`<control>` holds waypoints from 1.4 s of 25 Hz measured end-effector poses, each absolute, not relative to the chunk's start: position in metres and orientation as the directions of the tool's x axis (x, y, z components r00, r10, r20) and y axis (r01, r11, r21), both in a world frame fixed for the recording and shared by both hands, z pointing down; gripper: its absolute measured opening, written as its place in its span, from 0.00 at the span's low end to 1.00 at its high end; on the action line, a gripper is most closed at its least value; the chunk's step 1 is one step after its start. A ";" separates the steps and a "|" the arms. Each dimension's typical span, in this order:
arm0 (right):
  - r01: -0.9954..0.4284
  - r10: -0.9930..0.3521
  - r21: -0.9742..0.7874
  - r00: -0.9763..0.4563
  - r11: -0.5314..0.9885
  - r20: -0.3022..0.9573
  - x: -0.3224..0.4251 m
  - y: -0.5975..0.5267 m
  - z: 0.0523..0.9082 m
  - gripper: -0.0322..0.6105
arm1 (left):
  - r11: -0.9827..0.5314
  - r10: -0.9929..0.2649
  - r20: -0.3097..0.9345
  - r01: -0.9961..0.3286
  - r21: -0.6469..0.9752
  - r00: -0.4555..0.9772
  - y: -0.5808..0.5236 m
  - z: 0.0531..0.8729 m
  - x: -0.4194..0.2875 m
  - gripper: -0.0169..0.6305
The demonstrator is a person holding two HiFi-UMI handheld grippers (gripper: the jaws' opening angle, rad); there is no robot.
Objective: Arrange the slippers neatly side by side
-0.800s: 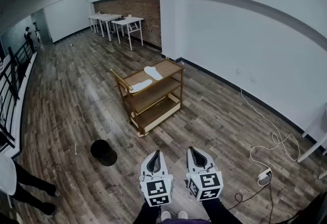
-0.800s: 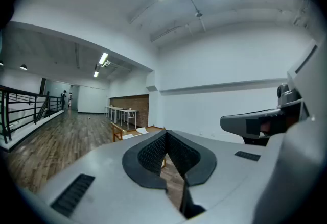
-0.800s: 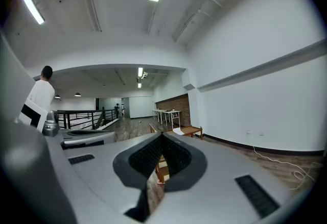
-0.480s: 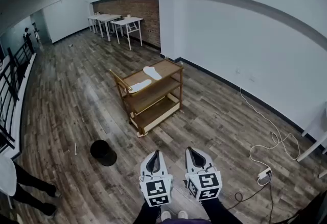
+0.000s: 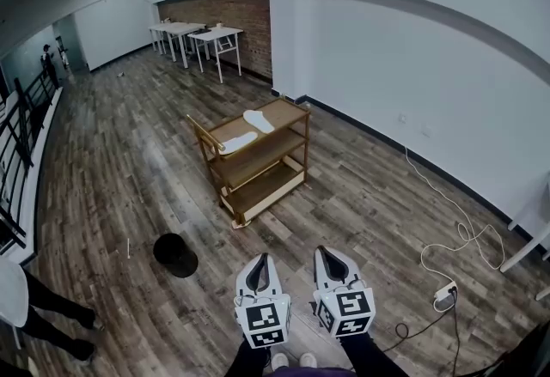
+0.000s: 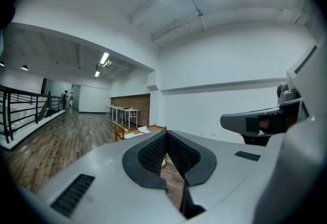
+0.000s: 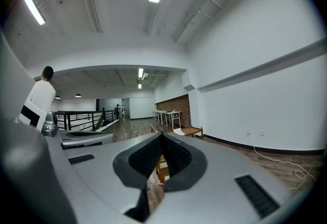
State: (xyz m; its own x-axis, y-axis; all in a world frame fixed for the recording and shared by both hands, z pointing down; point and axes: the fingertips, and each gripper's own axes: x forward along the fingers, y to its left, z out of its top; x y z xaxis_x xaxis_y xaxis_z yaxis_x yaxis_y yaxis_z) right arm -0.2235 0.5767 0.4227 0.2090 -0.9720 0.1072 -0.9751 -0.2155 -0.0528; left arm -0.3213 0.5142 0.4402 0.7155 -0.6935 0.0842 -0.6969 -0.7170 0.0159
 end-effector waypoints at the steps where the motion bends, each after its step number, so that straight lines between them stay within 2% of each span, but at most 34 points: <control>1: -0.974 -0.971 -0.057 0.213 -0.220 0.108 -0.224 0.577 0.423 0.05 | -0.715 -0.695 0.085 -0.698 0.018 0.714 0.514 0.441 -0.324 0.03; 20: -0.944 -0.936 -0.067 0.308 -0.323 0.172 -0.248 0.590 0.448 0.05 | -0.688 -0.709 0.139 -0.721 0.082 0.692 0.507 0.480 -0.385 0.03; 35: -0.962 -0.948 -0.049 0.255 -0.269 0.189 -0.204 0.527 0.452 0.05 | -0.639 -0.756 0.132 -0.767 0.061 0.641 0.444 0.471 -0.351 0.03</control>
